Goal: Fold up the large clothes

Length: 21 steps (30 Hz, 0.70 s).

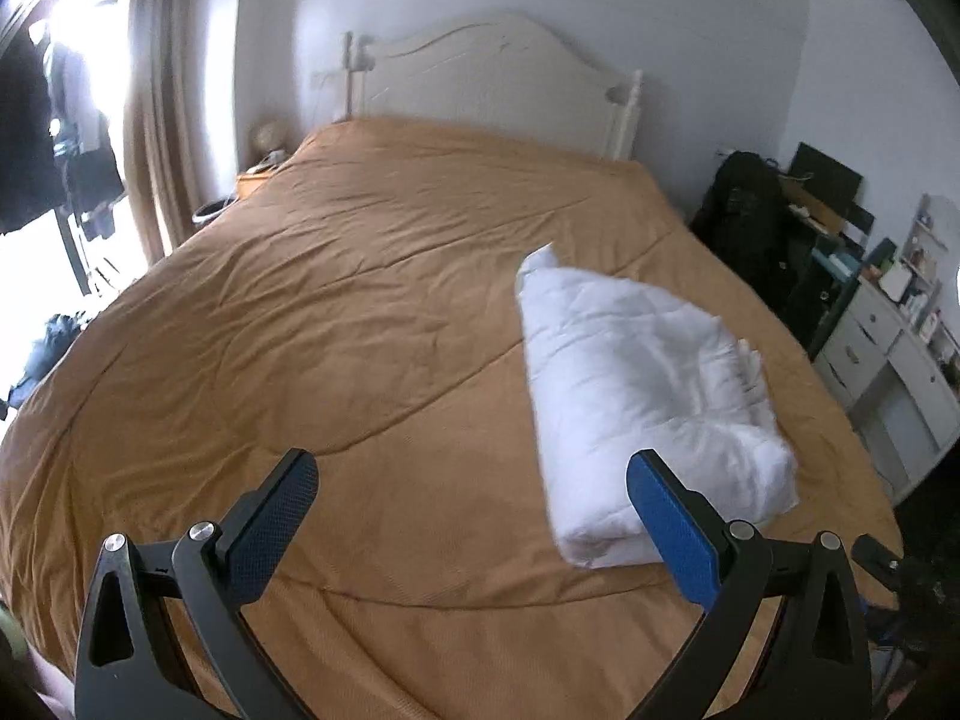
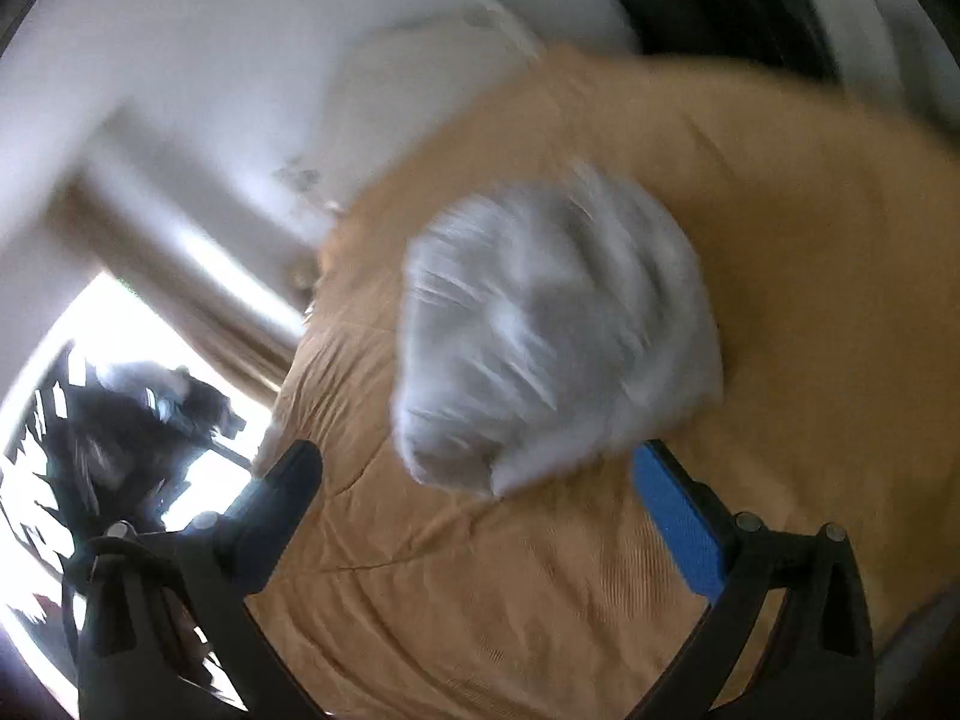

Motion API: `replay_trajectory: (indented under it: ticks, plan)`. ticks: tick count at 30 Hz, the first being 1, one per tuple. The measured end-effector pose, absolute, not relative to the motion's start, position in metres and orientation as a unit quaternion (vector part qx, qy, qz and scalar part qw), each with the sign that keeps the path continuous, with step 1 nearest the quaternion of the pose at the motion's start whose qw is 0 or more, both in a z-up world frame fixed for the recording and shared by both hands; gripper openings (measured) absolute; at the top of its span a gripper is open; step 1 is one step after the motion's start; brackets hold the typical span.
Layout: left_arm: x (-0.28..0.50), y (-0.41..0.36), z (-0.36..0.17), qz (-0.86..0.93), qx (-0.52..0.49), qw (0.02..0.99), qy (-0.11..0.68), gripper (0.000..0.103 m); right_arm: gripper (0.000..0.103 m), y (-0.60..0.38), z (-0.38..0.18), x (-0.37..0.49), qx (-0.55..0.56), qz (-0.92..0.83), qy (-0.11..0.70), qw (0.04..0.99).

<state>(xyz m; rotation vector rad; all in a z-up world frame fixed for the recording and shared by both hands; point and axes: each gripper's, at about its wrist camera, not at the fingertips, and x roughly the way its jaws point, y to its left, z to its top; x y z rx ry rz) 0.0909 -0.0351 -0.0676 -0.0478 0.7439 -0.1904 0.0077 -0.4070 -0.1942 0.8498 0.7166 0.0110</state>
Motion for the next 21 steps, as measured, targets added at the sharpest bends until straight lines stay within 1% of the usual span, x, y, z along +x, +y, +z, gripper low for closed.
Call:
replay_trajectory:
  ticks: [5, 8, 15, 18, 21]
  plan:
    - [0.113, -0.046, -0.087, -0.088, -0.003, 0.92, 0.382, 0.103, 0.103, -0.444, -0.268, 0.019, 0.493, -0.012, 0.366, 0.789]
    - [0.126, -0.058, -0.093, -0.093, 0.01, 0.917, 0.388, 0.103, 0.103, -0.464, -0.291, 0.038, 0.514, -0.026, 0.368, 0.775]
    - [0.154, -0.066, -0.105, -0.109, 0.011, 0.906, 0.408, 0.103, 0.103, -0.518, -0.33, 0.079, 0.535, -0.081, 0.355, 0.762]
    - [0.162, -0.065, -0.112, -0.107, 0.007, 0.903, 0.416, 0.103, 0.103, -0.521, -0.351, 0.109, 0.588, 0.005, 0.35, 0.729]
    - [0.166, -0.063, -0.12, -0.109, -0.006, 0.899, 0.425, 0.103, 0.103, -0.509, -0.343, 0.12, 0.586, 0.044, 0.339, 0.734]
